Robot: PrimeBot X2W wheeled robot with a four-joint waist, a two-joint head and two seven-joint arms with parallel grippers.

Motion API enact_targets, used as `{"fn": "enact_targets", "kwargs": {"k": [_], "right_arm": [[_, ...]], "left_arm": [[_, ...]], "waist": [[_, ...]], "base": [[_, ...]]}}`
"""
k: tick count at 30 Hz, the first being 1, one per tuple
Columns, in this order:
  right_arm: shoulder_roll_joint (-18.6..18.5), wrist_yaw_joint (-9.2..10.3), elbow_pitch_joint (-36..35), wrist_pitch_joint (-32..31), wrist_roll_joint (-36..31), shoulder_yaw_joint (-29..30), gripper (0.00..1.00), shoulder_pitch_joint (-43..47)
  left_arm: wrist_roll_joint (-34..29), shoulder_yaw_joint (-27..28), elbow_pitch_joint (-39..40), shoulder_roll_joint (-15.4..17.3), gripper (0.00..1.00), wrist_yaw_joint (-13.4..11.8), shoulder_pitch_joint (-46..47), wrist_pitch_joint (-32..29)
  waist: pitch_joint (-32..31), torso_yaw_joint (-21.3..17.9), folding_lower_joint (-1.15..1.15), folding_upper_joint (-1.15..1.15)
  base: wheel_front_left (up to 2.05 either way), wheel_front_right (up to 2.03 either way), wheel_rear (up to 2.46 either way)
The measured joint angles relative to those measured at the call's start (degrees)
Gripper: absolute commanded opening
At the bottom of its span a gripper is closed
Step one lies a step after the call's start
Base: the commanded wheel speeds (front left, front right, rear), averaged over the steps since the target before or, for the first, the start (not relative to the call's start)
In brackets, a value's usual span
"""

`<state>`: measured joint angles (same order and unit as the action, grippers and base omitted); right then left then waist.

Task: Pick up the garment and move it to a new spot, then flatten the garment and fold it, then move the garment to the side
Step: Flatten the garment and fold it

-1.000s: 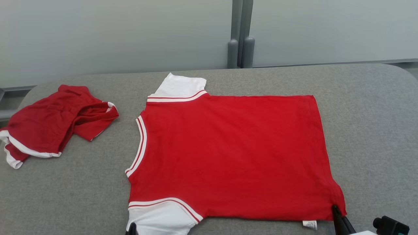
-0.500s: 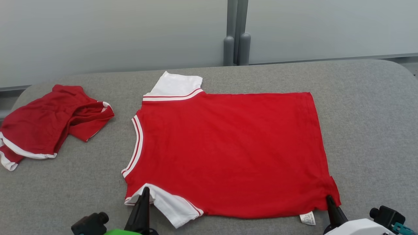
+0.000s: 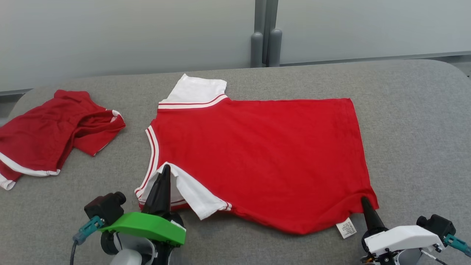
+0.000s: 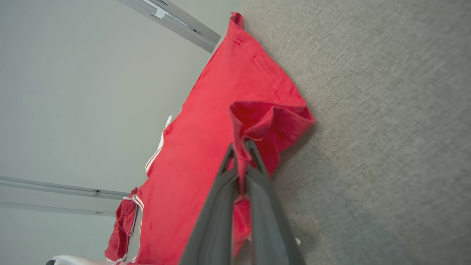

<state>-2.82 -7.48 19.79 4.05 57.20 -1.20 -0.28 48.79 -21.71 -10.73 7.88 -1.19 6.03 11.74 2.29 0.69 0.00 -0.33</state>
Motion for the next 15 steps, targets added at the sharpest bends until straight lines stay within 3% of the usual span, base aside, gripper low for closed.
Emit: {"fn": "enact_targets", "kwargs": {"k": [8,15], "right_arm": [[0.0,0.00,0.9,1.2,6.5,-0.9,0.00,-2.9],[0.0,0.00,9.4,3.6,7.7,-0.7,0.00,-10.7]], "left_arm": [[-0.4,0.4,-5.0,-1.1,0.00,1.2,4.3,1.2],[-1.0,-0.1,-11.6,-2.6,0.00,2.4,10.3,1.8]], "waist": [[0.9,-0.3,0.00,0.00],[2.1,-0.1,0.00,0.00]], "base": [[0.00,0.00,0.00],[0.00,0.00,0.00]]}}
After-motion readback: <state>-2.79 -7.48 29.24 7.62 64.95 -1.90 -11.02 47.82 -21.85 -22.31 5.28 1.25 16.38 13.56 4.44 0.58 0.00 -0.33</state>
